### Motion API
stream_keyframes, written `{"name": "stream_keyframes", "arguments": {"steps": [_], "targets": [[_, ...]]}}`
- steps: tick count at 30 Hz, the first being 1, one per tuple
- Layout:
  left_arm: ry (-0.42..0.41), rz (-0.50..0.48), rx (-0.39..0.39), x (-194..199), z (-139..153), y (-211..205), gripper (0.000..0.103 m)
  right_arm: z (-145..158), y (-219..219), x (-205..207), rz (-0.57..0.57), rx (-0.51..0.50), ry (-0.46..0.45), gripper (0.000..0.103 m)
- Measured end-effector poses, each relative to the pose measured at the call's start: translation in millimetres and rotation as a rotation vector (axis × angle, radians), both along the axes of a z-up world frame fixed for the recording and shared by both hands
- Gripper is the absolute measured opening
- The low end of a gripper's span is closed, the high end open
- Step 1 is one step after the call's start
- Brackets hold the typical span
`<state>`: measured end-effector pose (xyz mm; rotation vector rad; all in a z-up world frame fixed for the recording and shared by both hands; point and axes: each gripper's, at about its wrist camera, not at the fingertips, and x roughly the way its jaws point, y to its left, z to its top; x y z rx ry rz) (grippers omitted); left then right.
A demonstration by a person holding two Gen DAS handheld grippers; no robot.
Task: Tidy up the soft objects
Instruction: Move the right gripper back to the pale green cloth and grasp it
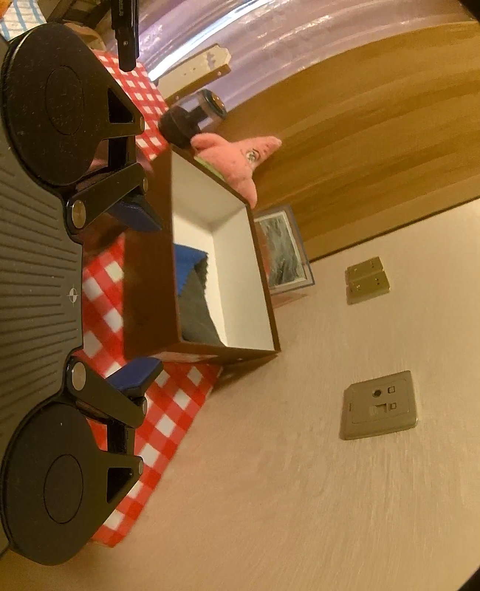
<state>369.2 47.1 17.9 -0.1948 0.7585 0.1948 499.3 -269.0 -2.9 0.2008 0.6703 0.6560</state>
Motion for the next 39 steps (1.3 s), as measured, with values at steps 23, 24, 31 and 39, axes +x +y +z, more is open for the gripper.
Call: {"name": "stream_keyframes", "arguments": {"steps": [23, 24, 31, 39], "targets": [[0.074, 0.062, -0.055, -104.9, -36.5, 17.2, 0.047, -31.4, 54.0, -131.4, 0.162, -0.050, 0.127, 0.075], [0.077, 0.063, -0.056, -108.3, -37.5, 17.8, 0.047, -33.6, 58.4, -135.3, 0.173, -0.051, 0.131, 0.075], [0.091, 0.084, -0.052, -129.4, -43.9, 23.9, 0.047, -43.0, 92.1, -153.9, 0.243, -0.064, 0.142, 0.075], [0.108, 0.123, -0.042, -144.9, -55.0, 34.0, 0.047, -54.4, 132.5, -166.2, 0.337, -0.088, 0.141, 0.074]]}}
